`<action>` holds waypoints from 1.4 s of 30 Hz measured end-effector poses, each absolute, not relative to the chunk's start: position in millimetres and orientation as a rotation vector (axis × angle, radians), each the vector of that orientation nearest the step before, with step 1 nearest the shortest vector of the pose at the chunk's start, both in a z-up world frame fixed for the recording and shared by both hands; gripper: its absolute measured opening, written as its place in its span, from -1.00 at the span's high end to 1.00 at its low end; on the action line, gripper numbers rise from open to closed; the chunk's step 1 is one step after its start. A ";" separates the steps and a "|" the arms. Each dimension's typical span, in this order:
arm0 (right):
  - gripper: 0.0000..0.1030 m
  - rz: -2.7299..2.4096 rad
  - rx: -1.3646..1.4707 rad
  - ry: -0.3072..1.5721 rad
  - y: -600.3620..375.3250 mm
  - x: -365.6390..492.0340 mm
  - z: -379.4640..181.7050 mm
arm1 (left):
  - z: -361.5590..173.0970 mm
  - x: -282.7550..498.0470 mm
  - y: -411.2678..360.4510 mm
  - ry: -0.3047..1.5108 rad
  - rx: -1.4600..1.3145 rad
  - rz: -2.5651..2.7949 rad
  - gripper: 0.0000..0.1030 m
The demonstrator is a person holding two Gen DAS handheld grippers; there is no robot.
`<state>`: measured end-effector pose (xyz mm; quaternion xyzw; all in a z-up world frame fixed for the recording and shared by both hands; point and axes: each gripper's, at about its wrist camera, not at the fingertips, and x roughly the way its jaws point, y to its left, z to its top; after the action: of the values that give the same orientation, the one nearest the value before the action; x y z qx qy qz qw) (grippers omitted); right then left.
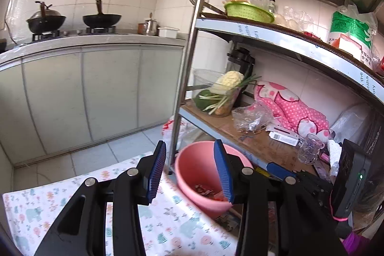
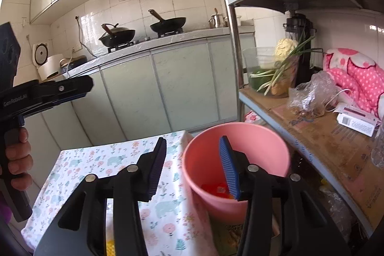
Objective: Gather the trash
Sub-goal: 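Move both open tools back over the trash on the table, then grasp the pink patterned carton with the left tool while the right tool grasps the white plastic bag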
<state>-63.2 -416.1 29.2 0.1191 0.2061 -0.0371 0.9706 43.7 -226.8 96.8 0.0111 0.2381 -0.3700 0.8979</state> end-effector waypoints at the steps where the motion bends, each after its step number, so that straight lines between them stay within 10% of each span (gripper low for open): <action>1: 0.04 -0.061 0.245 0.416 -413.5 -63.0 30.0 | 98.5 41.8 -218.5 0.488 0.024 -0.755 0.21; 18: 0.03 0.118 0.192 0.489 -350.2 -65.8 26.2 | 67.0 -5.7 -58.5 0.573 0.043 -0.527 0.21; 42: -0.12 0.234 0.185 0.657 -307.0 -68.5 -7.7 | -67.8 -71.8 -39.1 0.766 0.358 -0.550 0.29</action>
<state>-68.5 -307.0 -7.7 0.0905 0.3216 0.1146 0.9355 -71.8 -39.1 -67.8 0.1717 0.3668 -0.2637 0.8755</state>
